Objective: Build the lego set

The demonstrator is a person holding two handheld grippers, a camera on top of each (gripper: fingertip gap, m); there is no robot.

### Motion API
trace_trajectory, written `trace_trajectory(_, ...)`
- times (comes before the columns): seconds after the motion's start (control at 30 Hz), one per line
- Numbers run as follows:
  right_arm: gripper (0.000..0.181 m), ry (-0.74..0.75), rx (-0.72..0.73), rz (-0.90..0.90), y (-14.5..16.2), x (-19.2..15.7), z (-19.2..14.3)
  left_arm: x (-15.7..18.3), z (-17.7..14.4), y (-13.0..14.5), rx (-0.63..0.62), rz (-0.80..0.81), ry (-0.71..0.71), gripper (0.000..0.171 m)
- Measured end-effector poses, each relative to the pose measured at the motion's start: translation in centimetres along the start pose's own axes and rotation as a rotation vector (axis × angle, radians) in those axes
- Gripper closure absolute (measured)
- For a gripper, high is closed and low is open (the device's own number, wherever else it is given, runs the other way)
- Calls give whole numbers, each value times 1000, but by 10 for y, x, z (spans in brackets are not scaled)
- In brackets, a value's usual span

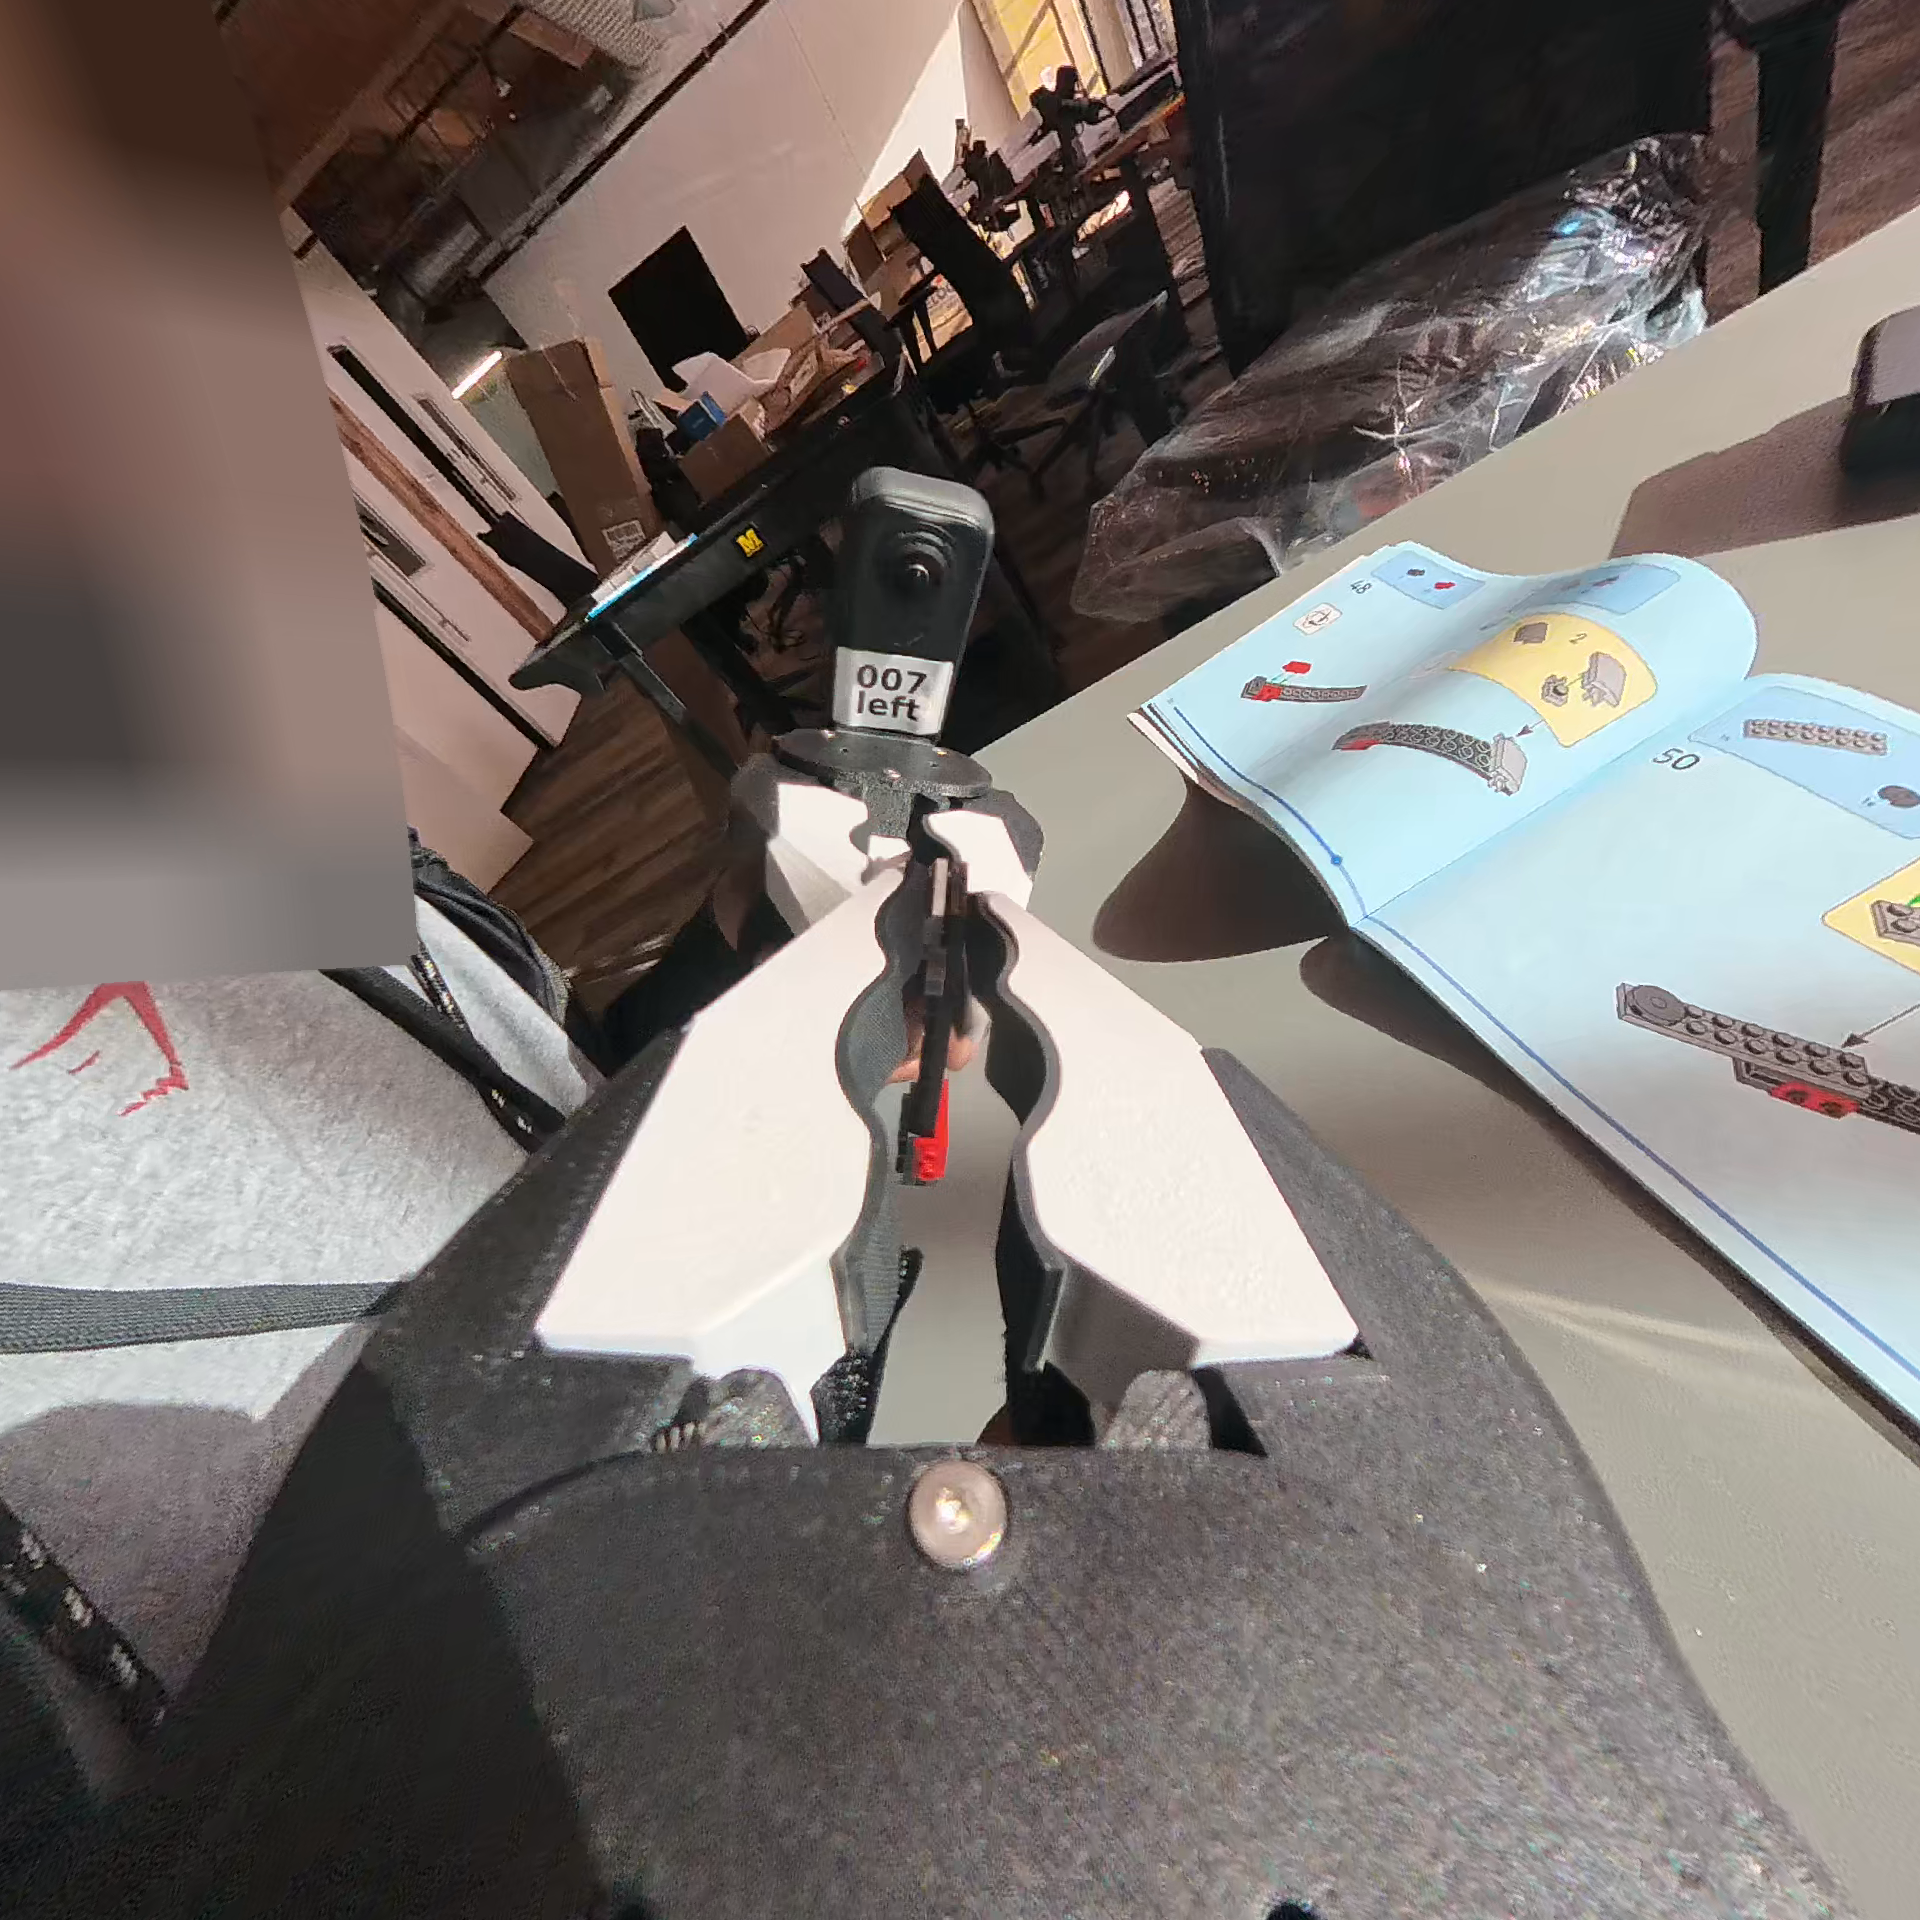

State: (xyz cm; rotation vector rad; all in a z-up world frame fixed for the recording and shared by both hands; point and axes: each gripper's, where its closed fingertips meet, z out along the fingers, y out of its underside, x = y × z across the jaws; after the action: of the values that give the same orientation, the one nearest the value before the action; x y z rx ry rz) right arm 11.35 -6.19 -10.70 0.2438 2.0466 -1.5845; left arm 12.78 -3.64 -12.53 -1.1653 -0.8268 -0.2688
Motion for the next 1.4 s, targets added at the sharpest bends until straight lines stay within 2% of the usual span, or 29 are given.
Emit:
trace_trajectory(0.13,172,-8,38,-16,-1,-4,-4,9,2,-7,56,-34,89,146)
trace_trajectory(0.27,172,-32,56,-49,0,-12,-6,13,1,-19,143,-31,134,157)
trace_trajectory(0.67,172,-56,97,-50,-1,-19,-8,19,5,-17,139,69,128,160)
trace_trajectory(1.27,173,-62,134,14,-5,-19,-9,20,6,-18,145,97,126,161)
trace_trajectory(1.33,162,-61,175,32,-11,-18,-14,20,4,-21,167,114,123,161)
trace_trajectory(1.4,158,-55,191,32,-13,-18,-19,21,2,-25,191,127,130,161)
